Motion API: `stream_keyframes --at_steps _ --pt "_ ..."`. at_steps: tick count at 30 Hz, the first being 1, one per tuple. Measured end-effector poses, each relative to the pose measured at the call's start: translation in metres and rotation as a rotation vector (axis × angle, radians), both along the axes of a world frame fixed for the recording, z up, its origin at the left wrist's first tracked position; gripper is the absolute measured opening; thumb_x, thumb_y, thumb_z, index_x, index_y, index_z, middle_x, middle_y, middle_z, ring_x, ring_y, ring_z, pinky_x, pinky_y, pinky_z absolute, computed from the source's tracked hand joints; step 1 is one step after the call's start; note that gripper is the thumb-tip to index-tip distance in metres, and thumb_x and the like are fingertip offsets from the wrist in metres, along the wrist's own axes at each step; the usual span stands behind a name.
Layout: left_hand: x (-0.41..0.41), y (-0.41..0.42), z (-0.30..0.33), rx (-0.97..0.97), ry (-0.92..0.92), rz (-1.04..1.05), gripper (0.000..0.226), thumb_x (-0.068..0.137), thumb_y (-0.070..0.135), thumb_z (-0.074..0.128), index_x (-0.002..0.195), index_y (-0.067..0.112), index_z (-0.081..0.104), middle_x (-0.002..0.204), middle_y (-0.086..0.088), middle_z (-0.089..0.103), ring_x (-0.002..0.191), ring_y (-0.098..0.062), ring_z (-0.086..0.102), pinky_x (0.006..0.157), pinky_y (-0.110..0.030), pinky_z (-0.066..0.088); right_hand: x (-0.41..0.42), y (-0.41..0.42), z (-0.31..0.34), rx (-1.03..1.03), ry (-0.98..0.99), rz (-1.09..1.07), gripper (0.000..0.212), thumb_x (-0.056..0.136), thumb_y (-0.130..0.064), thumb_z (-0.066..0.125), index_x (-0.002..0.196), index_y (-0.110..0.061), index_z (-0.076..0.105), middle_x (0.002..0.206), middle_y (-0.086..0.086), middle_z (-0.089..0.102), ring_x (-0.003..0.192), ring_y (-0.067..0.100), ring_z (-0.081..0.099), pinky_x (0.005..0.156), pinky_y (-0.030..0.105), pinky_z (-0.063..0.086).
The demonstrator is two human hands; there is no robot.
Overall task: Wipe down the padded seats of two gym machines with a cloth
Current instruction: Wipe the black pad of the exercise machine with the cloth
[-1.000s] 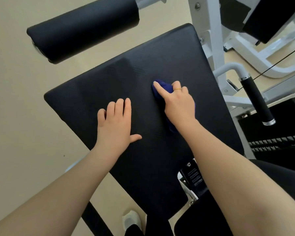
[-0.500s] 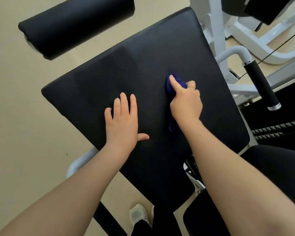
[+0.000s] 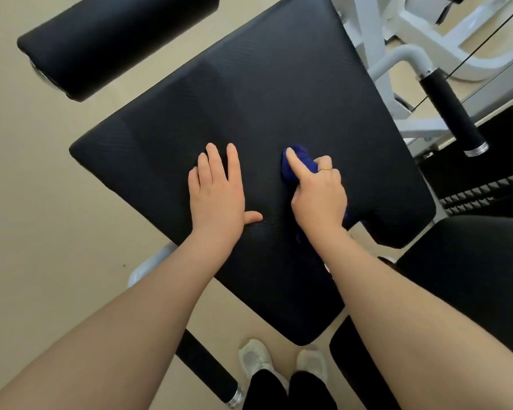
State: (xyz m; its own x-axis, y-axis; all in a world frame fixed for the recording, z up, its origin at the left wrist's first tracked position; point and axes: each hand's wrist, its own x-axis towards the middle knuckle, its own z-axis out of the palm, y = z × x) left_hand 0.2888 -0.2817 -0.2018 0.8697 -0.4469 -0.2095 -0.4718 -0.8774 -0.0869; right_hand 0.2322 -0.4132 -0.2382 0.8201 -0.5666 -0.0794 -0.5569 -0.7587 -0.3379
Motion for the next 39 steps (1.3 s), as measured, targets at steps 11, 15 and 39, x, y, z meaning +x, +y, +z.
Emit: stream_keyframes --at_steps 11,15,39 --pt "-0.004 0.006 -0.007 -0.025 -0.028 0.000 0.120 0.069 0.065 0.062 0.147 0.010 -0.012 0.156 -0.020 -0.003 0.144 -0.035 0.003 0.115 -0.047 0.008 -0.013 -0.031 -0.009 -0.018 -0.018 -0.051 0.066 0.085 -0.007 0.047 0.137 -0.047 0.037 0.122 0.011 0.044 0.096 0.034 0.046 0.072 0.037 0.039" --pt "-0.009 0.005 -0.009 -0.020 -0.053 0.040 0.122 0.069 0.064 0.063 0.146 0.010 -0.015 0.156 -0.019 -0.006 0.145 -0.034 -0.002 0.115 -0.051 0.003 -0.022 -0.011 -0.007 -0.014 -0.030 -0.025 0.067 0.083 -0.006 0.050 0.138 -0.041 0.038 0.118 0.012 0.045 0.092 0.033 0.047 0.071 0.036 0.040" --pt "-0.075 -0.013 -0.023 0.085 -0.011 -0.016 0.129 0.063 0.075 0.060 0.145 0.012 -0.017 0.150 -0.018 0.011 0.132 -0.035 0.026 0.104 -0.044 0.029 -0.055 -0.047 -0.023 0.086 0.058 -0.198 0.081 0.082 0.001 0.043 0.141 -0.050 0.021 0.137 0.006 0.030 0.109 0.029 0.035 0.086 0.042 0.037"
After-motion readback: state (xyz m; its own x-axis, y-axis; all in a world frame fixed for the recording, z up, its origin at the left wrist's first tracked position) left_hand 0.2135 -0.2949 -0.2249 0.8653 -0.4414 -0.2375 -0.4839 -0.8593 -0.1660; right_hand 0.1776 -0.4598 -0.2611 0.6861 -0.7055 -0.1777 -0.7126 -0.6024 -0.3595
